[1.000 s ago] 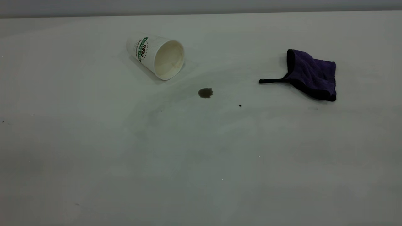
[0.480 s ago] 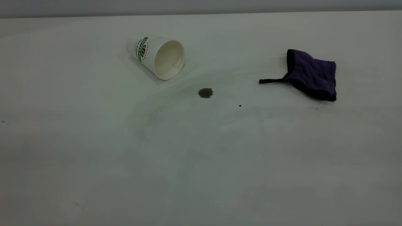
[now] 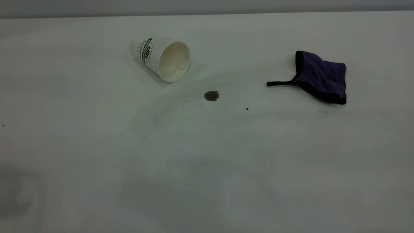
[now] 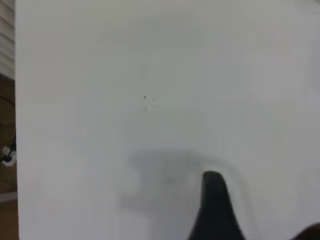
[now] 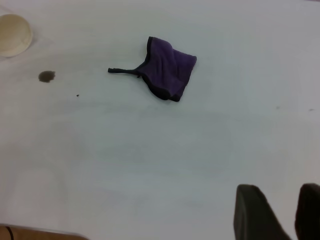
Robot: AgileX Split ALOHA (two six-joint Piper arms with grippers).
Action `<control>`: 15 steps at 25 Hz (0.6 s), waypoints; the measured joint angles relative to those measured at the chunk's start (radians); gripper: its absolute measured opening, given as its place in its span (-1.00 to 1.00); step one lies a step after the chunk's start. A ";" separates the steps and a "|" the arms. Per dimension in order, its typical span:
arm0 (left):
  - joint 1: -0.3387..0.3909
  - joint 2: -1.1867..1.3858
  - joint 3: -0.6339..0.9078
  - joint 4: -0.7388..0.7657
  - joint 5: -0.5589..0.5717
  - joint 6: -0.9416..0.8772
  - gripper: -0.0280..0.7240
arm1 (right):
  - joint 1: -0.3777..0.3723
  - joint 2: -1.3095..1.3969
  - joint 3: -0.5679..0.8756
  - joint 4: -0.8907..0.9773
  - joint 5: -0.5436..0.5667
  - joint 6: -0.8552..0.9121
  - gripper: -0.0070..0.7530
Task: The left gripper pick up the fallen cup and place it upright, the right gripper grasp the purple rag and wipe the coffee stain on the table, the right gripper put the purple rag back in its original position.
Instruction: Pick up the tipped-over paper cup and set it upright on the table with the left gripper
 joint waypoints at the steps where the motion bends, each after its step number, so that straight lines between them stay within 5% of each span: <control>1: -0.003 0.073 -0.030 0.003 -0.019 0.000 0.73 | 0.000 0.000 0.000 0.000 0.000 0.000 -0.36; 5: -0.093 0.333 -0.170 0.076 -0.043 -0.023 0.86 | 0.000 0.000 0.000 0.000 0.000 0.000 -0.36; 15: -0.516 0.894 -0.541 0.534 0.019 -0.462 0.88 | 0.000 0.000 0.000 0.000 0.000 0.000 -0.36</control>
